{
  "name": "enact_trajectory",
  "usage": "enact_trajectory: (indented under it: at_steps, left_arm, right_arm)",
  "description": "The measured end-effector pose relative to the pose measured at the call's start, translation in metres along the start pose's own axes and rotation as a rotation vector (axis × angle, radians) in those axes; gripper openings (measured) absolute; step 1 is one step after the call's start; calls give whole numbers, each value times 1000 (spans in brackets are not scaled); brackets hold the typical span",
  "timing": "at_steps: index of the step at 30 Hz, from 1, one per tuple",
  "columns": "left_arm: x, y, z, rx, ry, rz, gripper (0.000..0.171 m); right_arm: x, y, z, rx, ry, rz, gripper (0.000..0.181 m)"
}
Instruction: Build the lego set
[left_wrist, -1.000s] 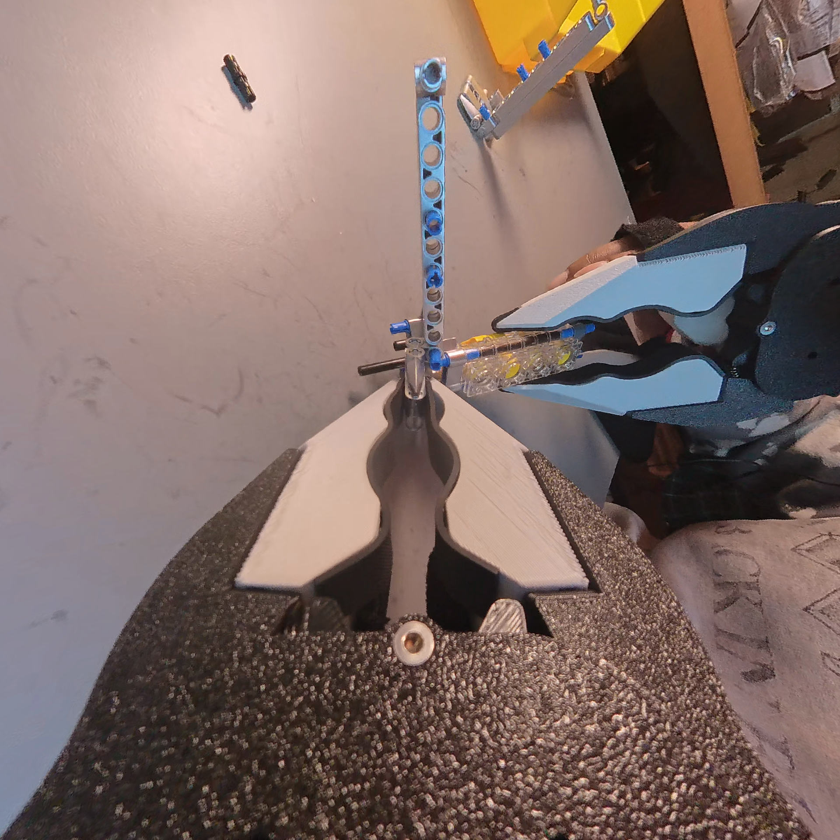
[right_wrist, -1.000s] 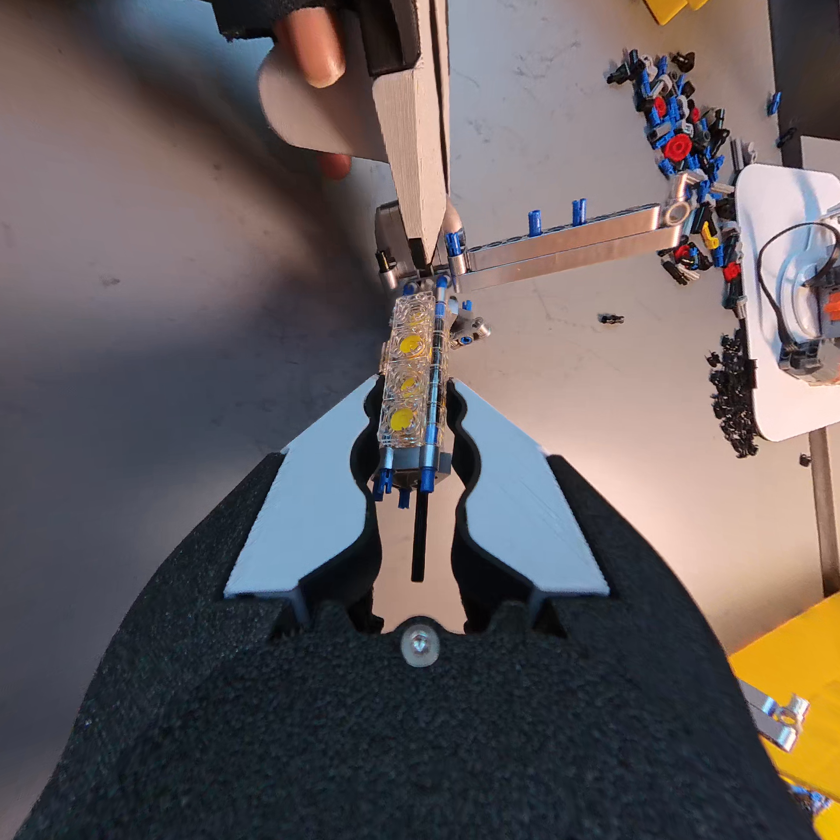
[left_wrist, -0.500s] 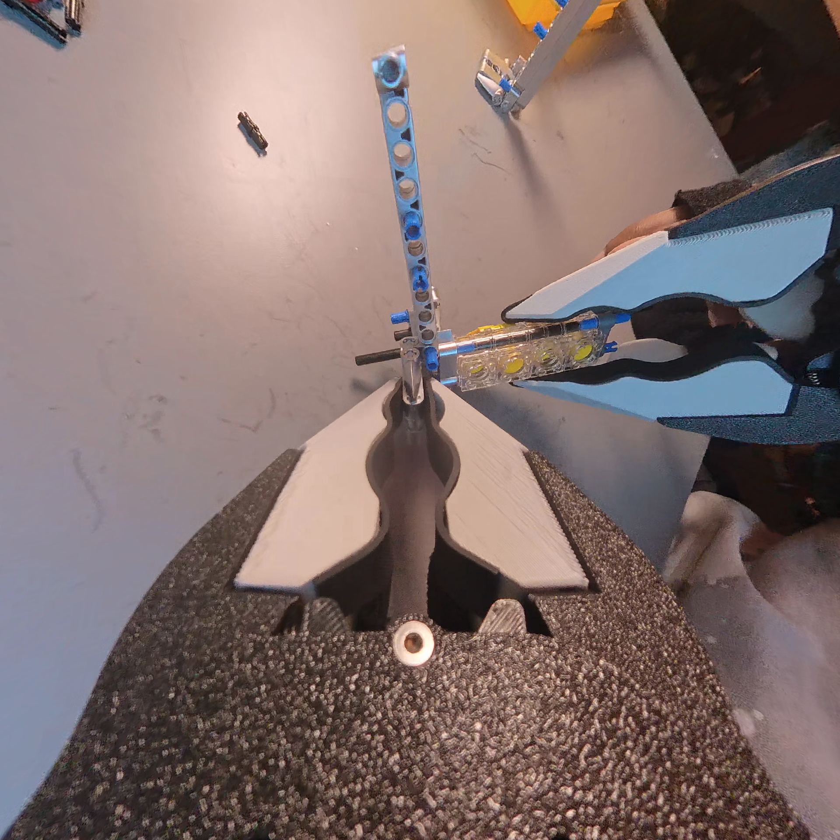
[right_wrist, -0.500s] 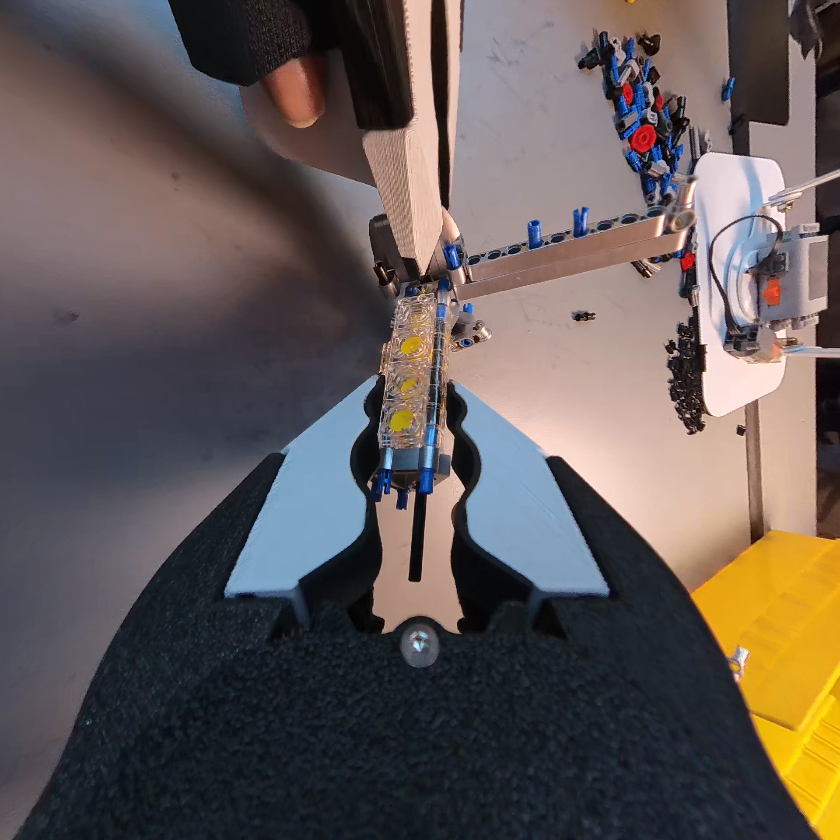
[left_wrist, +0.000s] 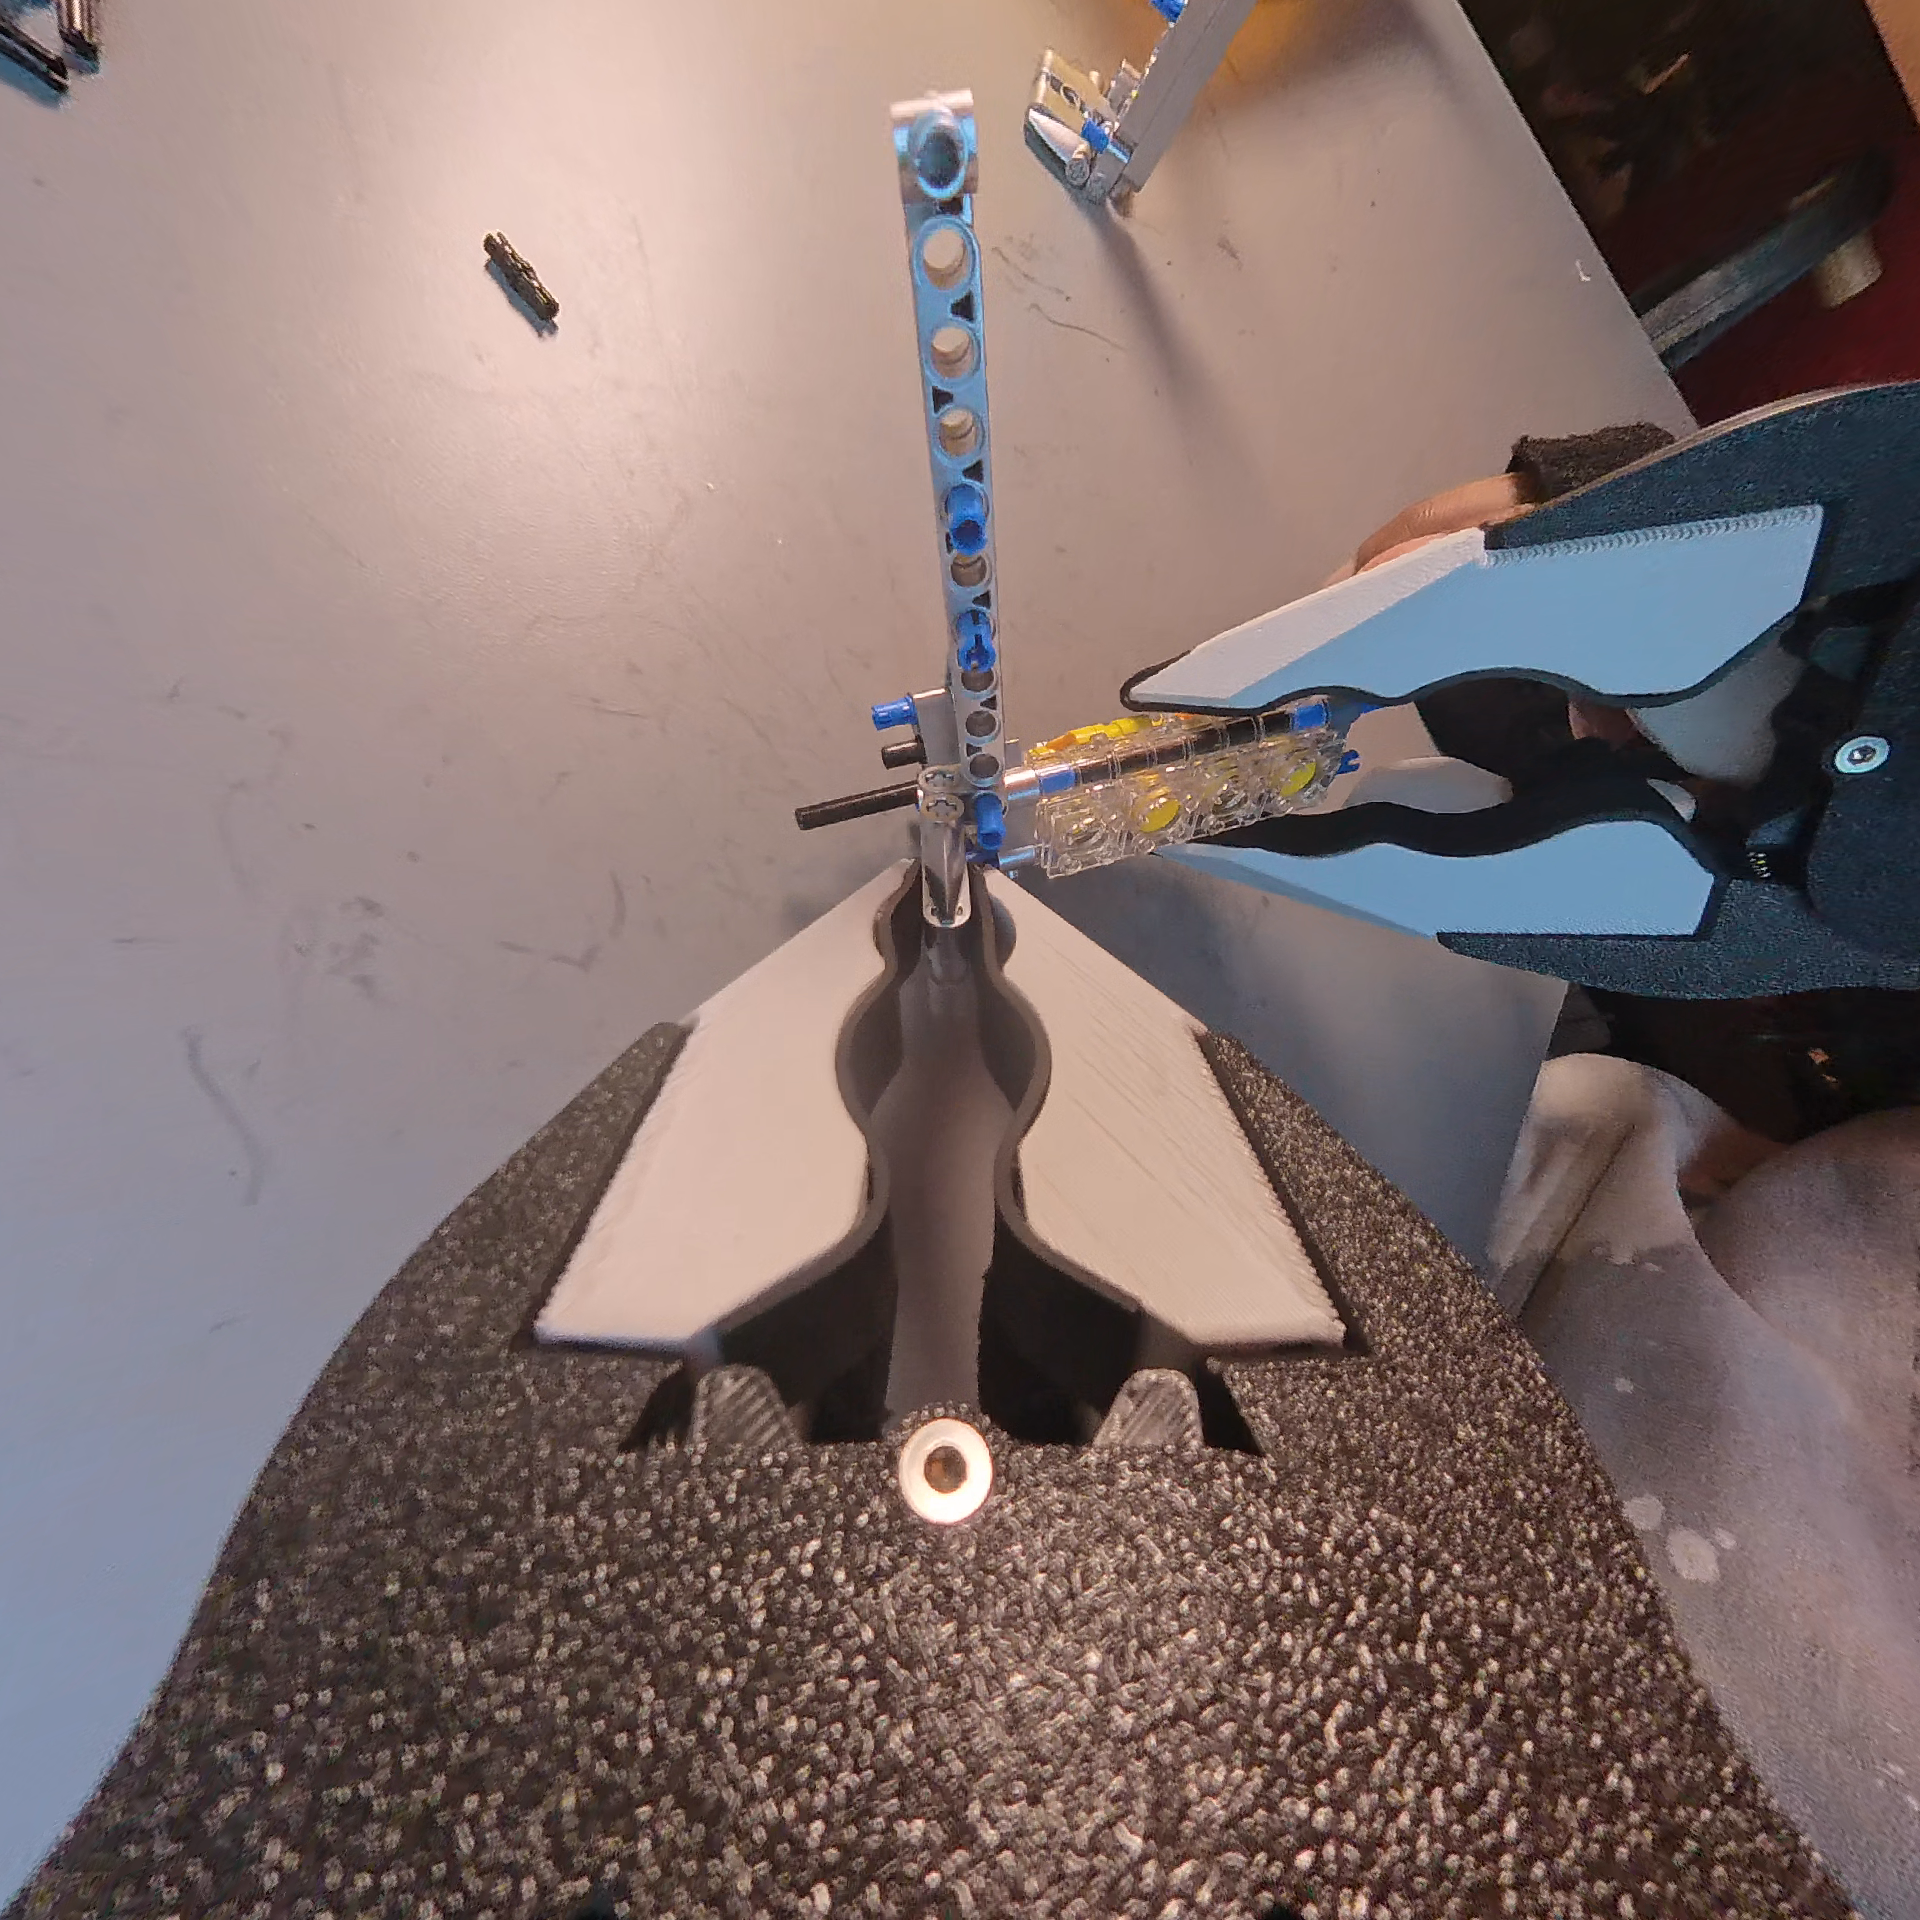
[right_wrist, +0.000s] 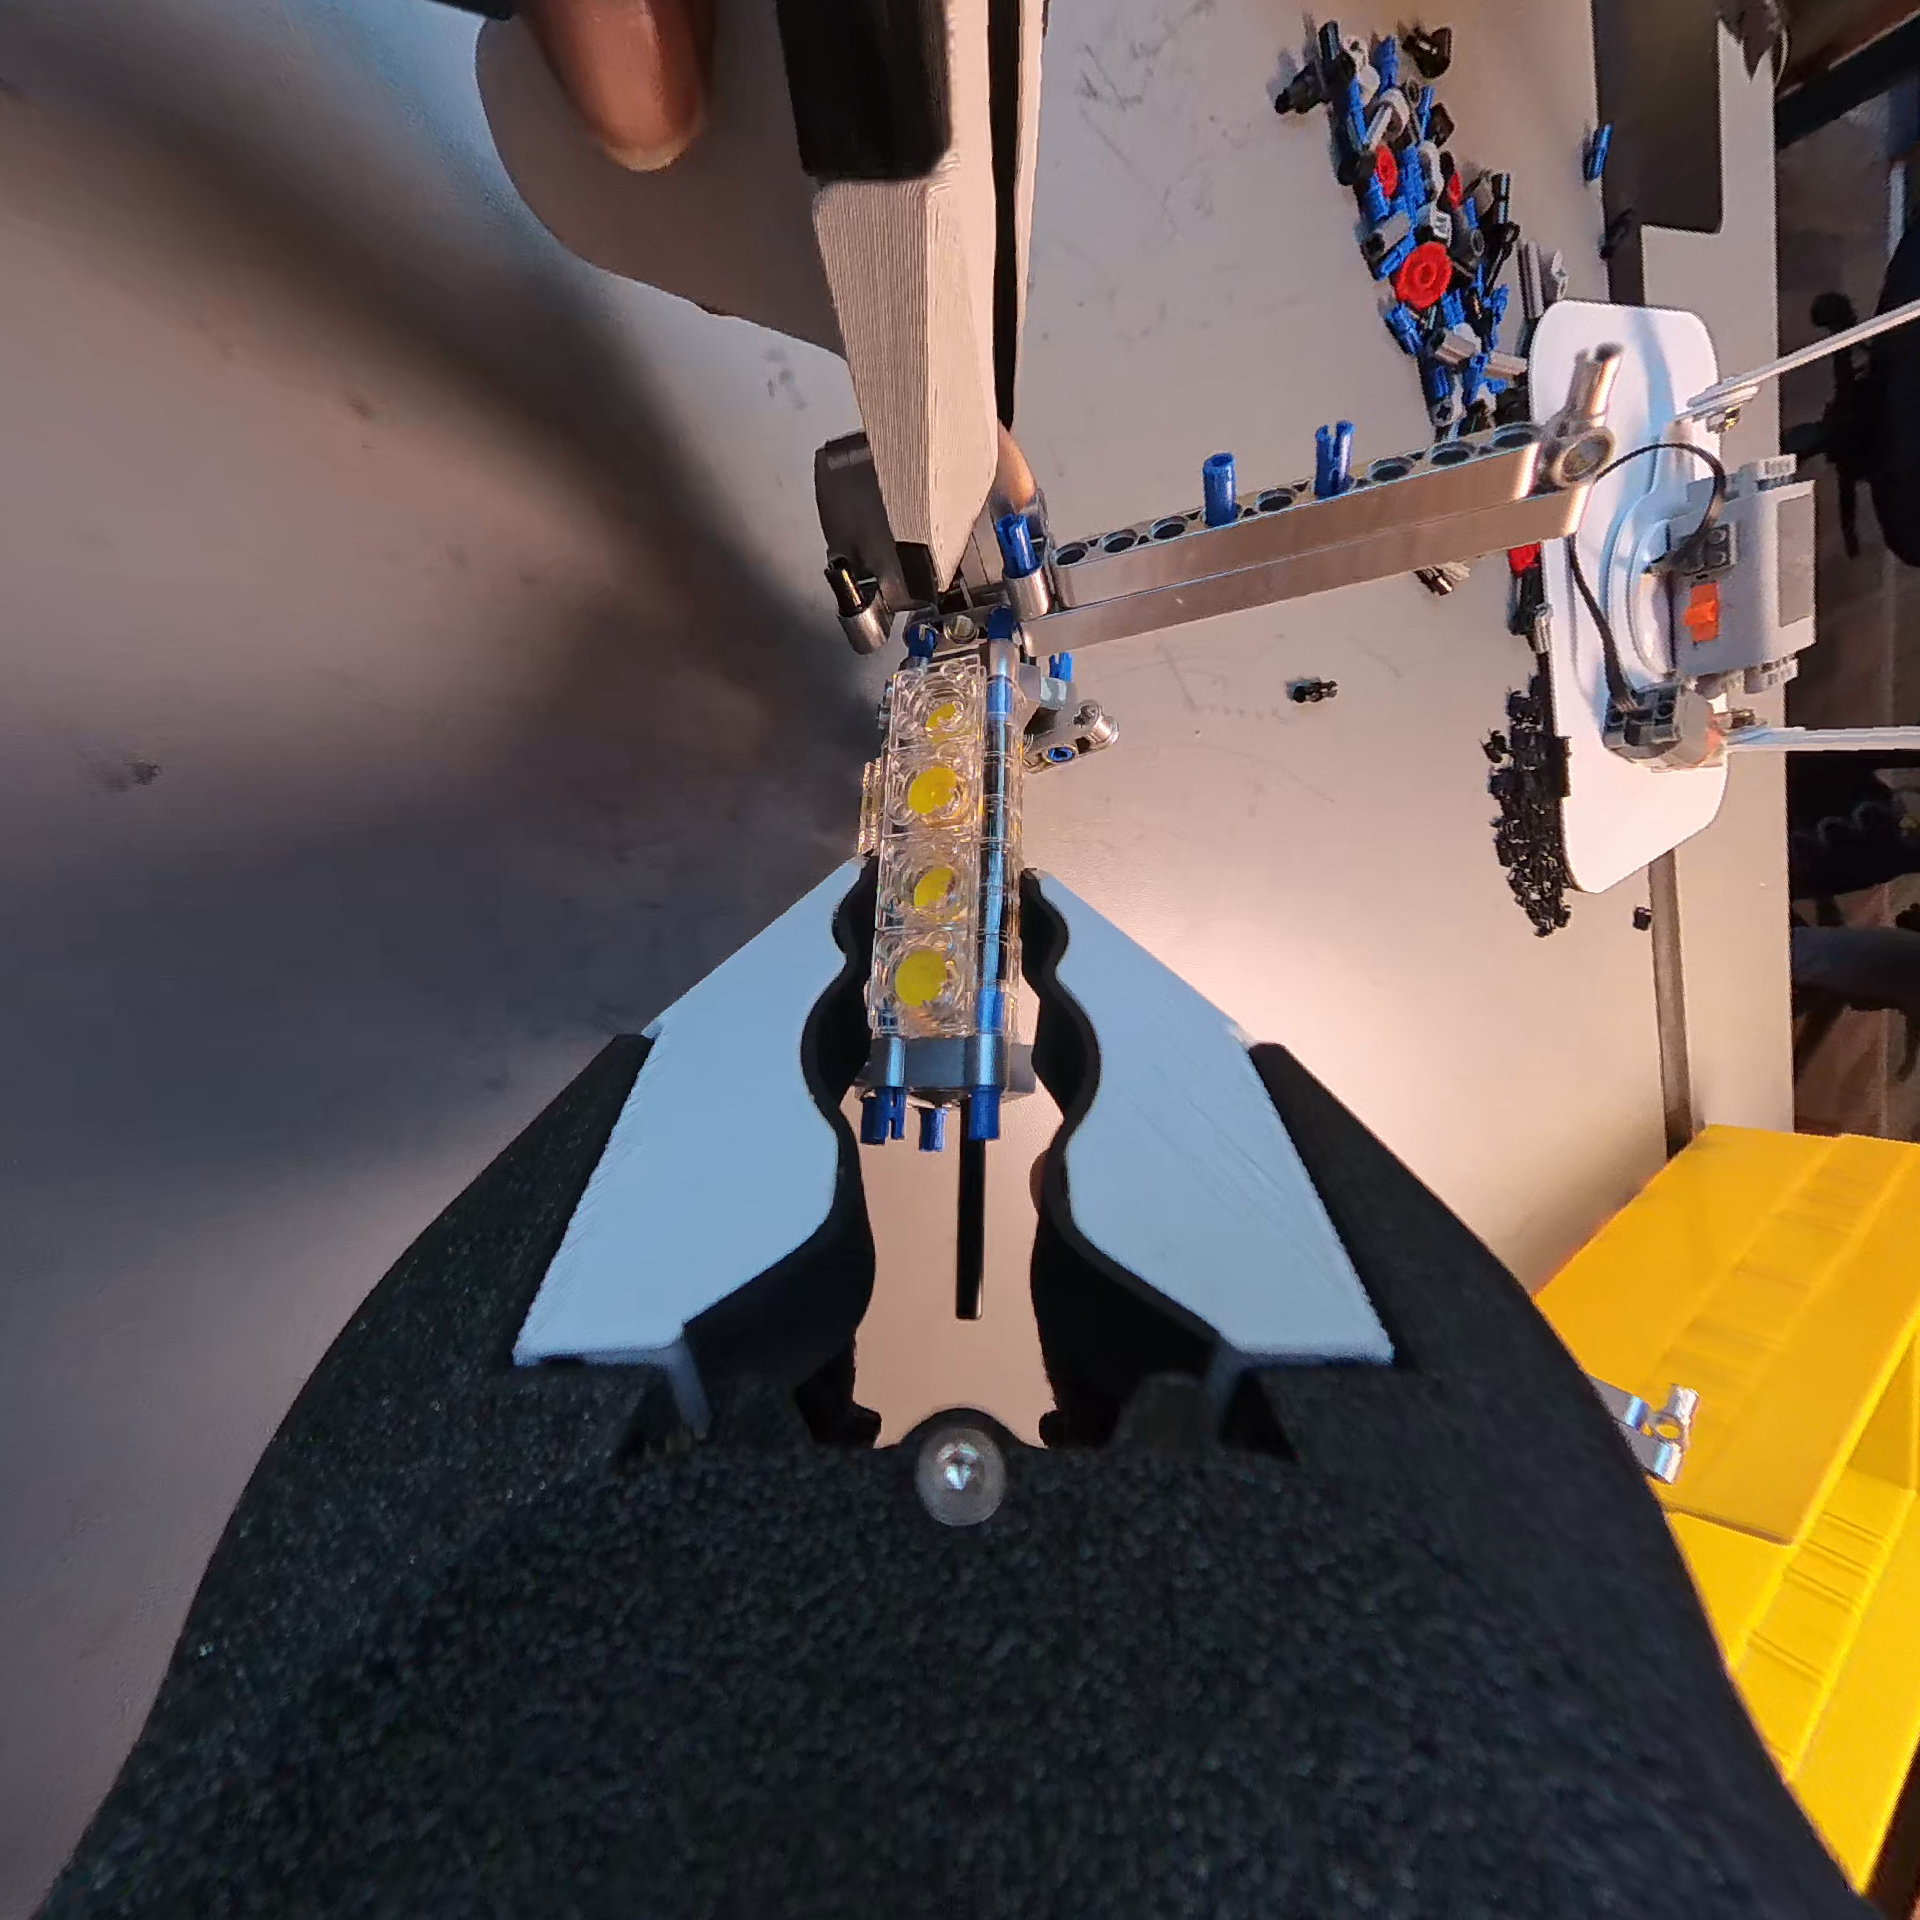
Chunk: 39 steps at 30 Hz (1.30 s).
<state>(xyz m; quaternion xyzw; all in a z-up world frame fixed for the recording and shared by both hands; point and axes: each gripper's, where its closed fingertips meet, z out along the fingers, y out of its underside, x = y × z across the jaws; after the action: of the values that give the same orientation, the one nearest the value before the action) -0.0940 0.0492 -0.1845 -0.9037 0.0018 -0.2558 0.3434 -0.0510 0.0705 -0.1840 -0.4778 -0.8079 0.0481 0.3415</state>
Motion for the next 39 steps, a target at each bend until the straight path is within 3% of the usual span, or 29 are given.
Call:
enact_trajectory:
  at_steps: [10, 20, 28, 33, 39]
  left_arm:
    - [-2, 3, 6, 14, -44, 17, 7]
    - [11, 6, 6, 42, 91, 15, 8]
    - [17, 6, 4, 40, 116, 90, 10]
    - [28, 7, -6, 0, 145, 270, 17]
    - [30, -19, -52, 225, 171, 310, 42]
  right_arm:
    - [-2, -15, -2, 14, 63, -22, 23]
    - [-3, -15, 1, 125, 19, -13, 23]
    - [-2, -11, 3, 181, 10, -44, 23]
    - [-2, -13, -1, 378, -49, 35, 25]
    - [20, -15, -29, 594, -222, 253, 26]
